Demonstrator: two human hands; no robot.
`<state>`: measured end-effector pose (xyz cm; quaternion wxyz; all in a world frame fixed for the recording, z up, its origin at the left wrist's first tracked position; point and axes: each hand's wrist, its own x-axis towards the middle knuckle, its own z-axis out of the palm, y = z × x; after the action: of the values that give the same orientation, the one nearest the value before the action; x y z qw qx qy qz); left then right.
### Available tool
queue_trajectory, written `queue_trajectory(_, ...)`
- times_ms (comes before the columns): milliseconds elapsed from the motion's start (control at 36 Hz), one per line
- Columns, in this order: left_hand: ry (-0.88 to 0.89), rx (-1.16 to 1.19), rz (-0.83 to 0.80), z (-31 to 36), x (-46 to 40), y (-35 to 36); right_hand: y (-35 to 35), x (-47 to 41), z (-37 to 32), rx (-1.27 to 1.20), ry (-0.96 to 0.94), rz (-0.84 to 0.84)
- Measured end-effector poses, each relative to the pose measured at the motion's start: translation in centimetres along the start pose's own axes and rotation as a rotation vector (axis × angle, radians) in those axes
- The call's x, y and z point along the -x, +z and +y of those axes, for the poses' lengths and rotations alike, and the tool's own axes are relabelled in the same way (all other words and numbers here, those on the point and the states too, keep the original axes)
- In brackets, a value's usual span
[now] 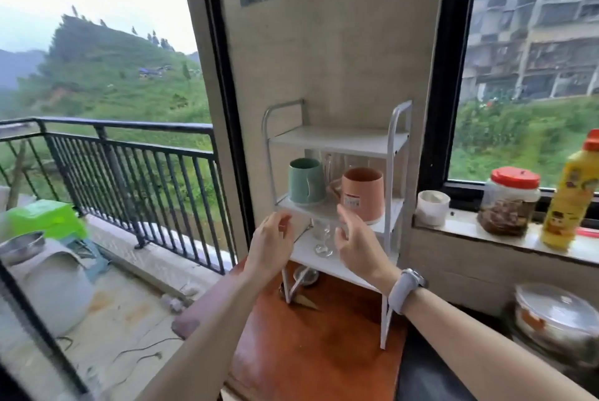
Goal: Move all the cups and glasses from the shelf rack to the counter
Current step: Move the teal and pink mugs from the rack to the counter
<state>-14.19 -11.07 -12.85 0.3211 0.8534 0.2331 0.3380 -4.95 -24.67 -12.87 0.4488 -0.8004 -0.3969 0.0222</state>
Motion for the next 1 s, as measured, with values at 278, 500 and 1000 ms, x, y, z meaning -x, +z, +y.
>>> queue_trajectory(278, 0.093, 0.174, -0.136, -5.2, -11.4, 3.8, 4.3, -10.5, 0.1, 0.032, 0.315, 0.043)
queue_trajectory(500, 0.145, 0.277, -0.171, -6.1, -14.0, 6.8, 5.9, -14.9, 0.9, -0.052, 0.467, 0.197)
queue_trajectory(1000, 0.028, 0.582, -0.224, -4.5, -13.9, 8.3, 4.0, -8.7, 1.1, -0.294, 0.386, 0.387)
